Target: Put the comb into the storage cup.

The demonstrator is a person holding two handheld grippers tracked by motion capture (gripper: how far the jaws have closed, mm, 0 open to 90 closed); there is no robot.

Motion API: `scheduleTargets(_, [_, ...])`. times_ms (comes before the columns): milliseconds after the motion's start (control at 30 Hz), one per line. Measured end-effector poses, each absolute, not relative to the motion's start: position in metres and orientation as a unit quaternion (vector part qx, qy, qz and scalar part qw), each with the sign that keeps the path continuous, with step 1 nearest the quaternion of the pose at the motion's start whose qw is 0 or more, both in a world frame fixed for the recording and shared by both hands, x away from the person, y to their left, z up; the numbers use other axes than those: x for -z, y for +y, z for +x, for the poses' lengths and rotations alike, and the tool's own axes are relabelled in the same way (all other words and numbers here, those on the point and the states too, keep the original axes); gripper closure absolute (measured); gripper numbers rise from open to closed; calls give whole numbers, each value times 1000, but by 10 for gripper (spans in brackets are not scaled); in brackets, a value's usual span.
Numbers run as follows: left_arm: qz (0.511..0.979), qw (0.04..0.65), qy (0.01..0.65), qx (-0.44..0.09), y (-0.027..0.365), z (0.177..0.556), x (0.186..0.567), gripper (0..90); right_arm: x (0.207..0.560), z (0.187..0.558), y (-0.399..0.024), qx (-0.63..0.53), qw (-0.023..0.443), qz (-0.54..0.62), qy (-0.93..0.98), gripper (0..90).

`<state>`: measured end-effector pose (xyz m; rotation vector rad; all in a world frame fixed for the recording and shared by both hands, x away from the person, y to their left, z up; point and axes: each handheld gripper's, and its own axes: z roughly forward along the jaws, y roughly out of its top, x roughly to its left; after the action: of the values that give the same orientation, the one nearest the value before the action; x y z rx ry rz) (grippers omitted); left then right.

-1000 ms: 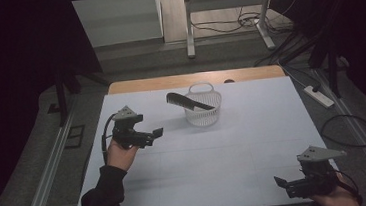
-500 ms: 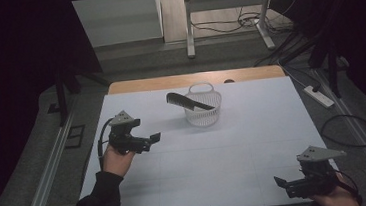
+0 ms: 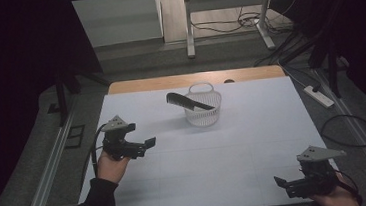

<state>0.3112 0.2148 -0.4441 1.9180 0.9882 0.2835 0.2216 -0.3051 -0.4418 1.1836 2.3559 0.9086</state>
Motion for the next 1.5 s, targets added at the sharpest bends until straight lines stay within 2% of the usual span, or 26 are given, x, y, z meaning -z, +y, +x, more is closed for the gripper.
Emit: scheduleTargets(1500, [774, 454, 421, -128, 241, 258, 445, 0, 442, 222, -304, -318, 177, 418, 832, 0])
